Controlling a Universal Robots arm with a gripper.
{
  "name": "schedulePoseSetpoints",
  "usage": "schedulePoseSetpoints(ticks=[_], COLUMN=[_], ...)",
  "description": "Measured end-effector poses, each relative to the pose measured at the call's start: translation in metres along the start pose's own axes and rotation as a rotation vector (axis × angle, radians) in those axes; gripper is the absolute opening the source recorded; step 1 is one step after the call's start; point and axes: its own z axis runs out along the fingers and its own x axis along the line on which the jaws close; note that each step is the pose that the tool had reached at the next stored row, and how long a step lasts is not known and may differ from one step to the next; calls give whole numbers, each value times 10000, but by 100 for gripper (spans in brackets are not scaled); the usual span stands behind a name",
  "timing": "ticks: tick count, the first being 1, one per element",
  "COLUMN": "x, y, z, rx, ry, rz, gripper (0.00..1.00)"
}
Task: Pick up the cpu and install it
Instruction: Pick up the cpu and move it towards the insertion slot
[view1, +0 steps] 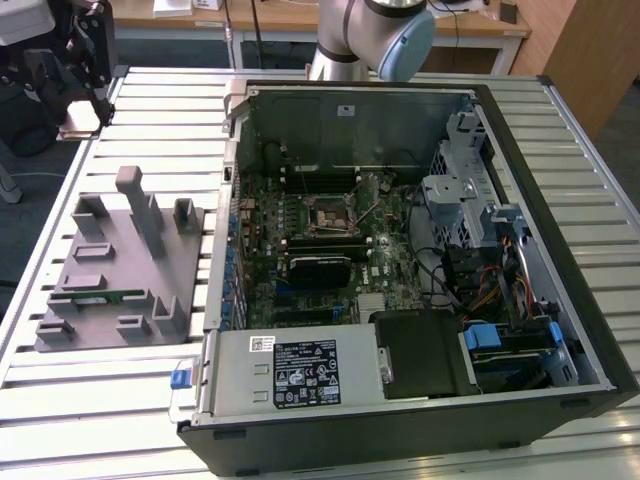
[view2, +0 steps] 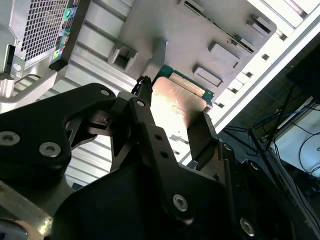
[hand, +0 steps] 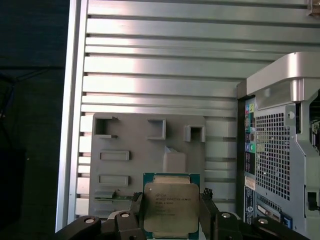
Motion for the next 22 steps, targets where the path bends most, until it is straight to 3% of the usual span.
schedulePoseSetpoints(ticks=[22], x=[-348], y=[-7], z=[3], rx=[0], ry=[0], rz=[0], gripper=[53])
